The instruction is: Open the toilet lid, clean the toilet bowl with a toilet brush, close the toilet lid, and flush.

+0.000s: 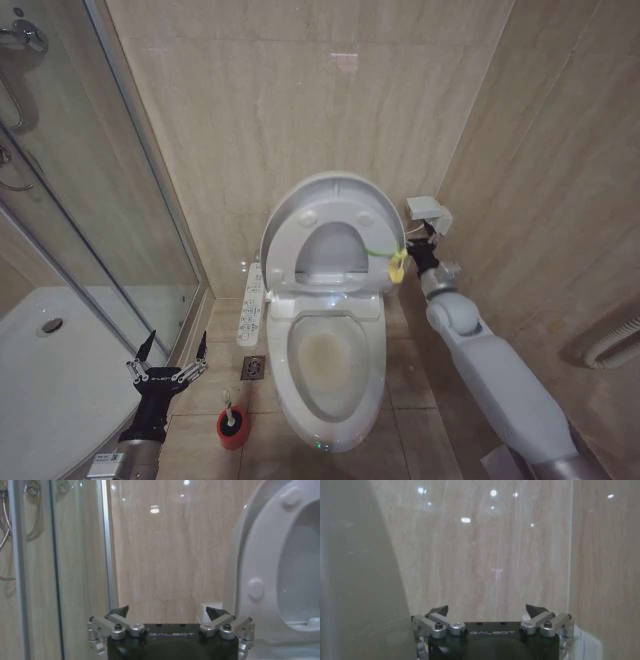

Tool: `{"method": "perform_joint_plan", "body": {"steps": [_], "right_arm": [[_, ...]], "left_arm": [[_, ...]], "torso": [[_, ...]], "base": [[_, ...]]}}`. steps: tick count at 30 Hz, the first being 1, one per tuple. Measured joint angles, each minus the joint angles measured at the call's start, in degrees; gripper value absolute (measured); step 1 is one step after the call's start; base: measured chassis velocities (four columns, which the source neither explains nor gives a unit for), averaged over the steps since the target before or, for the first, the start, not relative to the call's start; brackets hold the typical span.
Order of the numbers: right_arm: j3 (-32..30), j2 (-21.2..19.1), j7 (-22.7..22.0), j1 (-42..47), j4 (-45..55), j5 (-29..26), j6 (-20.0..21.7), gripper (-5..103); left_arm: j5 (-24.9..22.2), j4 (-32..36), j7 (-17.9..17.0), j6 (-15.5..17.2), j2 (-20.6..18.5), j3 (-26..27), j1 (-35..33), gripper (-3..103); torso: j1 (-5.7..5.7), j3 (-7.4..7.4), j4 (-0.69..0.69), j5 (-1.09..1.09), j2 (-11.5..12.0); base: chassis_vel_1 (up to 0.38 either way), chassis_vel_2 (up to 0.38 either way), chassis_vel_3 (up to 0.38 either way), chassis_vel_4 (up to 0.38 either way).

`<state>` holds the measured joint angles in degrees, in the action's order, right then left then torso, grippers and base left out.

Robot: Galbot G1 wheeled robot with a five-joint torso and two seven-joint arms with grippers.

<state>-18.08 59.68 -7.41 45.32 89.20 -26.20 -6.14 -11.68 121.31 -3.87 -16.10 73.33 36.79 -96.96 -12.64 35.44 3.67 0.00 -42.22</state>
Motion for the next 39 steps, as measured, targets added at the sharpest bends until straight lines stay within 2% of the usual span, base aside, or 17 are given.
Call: {"method": "perform_joint_plan", "body": {"steps": [5,11,20,33,39], "right_arm": [[-1.8,-0.9,0.1,7.4,5.2,-0.2,-0.1,100],[-4.1,-0.1,0.0,14.0,10.1,0.2,-0.3,100],[-8.7,4.0,-0.5,24.0,16.6,2.4,-0.5,100],[-11.9,8.8,-1.0,31.4,20.7,5.3,-0.7,100],[-14.8,11.9,-1.9,33.7,23.4,8.3,1.6,100]], "left_arm": [[0.0,0.0,0.0,0.0,0.0,0.0,0.0,100],[0.0,0.0,0.0,0.0,0.0,0.0,0.0,100],[0.0,0.0,0.0,0.0,0.0,0.0,0.0,100],[0.0,0.0,0.0,0.0,0.0,0.0,0.0,100],[0.0,0.0,0.0,0.0,0.0,0.0,0.0,100]], "torso": [[0.0,0.0,-0.01,0.01,0.0],[0.0,0.0,-0.02,0.01,0.0],[0.0,0.0,0.0,-0.01,0.0],[0.0,0.0,-0.01,0.0,0.0],[0.0,0.0,-0.01,0.0,0.0]], "base": [[0.0,0.0,0.0,0.0],[0.0,0.0,0.0,0.0],[0.0,0.0,0.0,0.0],[0.0,0.0,0.0,0.0],[0.0,0.0,0.0,0.0]]}}
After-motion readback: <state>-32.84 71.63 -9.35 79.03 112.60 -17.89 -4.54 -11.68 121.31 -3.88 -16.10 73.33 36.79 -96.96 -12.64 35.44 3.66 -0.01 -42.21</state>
